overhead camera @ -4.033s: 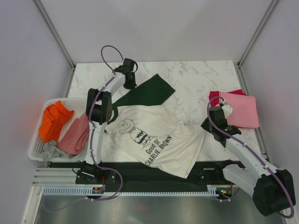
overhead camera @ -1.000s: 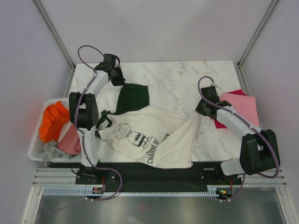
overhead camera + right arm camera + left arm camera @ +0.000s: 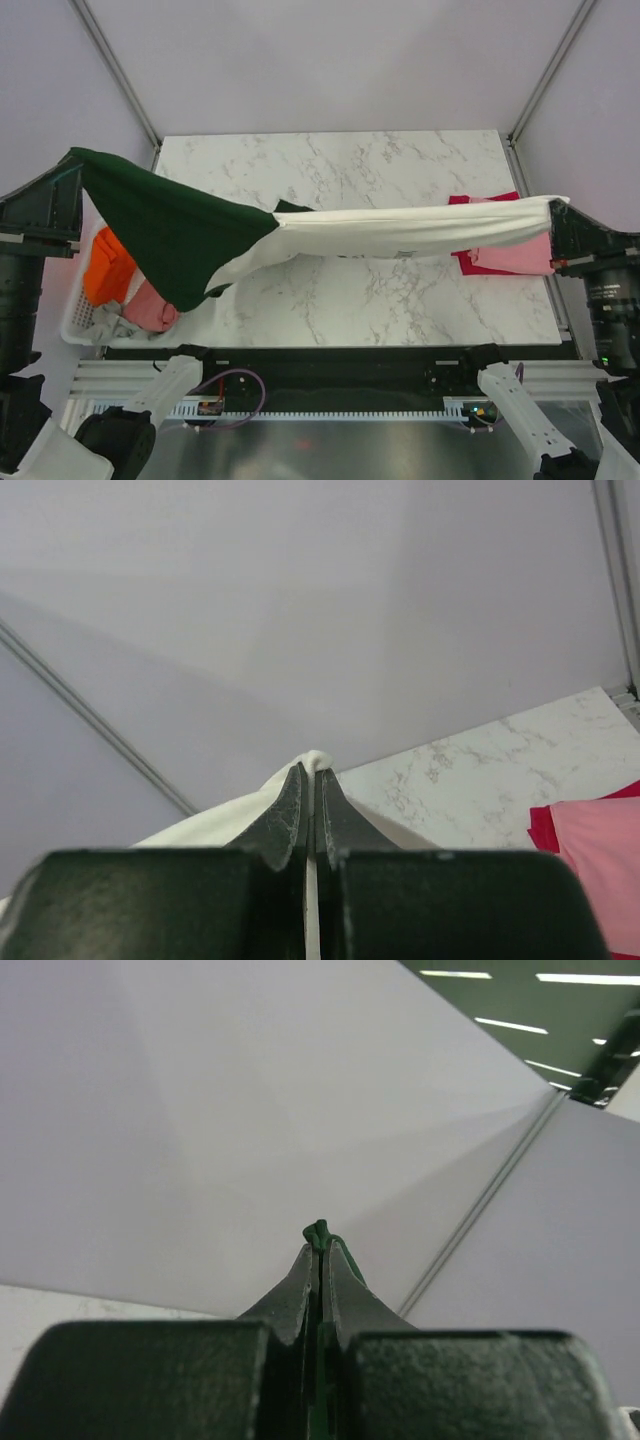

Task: Fold and stack the t-shirts
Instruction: Flatten the tshirt out

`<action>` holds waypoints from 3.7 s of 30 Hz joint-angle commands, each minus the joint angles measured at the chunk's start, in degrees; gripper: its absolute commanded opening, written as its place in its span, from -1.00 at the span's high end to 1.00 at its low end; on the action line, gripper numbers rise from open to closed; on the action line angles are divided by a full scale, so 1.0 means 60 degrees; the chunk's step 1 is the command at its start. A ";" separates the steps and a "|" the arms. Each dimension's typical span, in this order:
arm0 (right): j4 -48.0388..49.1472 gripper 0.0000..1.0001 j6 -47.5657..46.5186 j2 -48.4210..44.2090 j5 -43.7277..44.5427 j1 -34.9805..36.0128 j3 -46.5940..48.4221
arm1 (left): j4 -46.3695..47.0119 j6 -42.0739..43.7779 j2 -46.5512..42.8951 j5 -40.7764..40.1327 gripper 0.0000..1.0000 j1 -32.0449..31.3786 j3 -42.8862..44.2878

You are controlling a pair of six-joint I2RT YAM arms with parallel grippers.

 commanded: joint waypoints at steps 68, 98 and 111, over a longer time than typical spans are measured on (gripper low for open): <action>0.5159 1.00 0.1234 0.6354 -0.1941 -0.1888 -0.7465 | 0.7133 -0.1699 -0.1232 0.3505 0.96 0.0976 -1.4252; 0.3560 1.00 0.0149 0.5003 -0.1340 -0.1889 -0.8289 | 0.3921 -0.1406 -0.2130 0.1353 0.96 0.0990 -1.4080; 0.3897 1.00 0.0237 0.6161 -0.0418 -0.1888 -0.7511 | 0.4844 -0.1567 -0.0708 0.0634 0.96 0.0990 -1.3347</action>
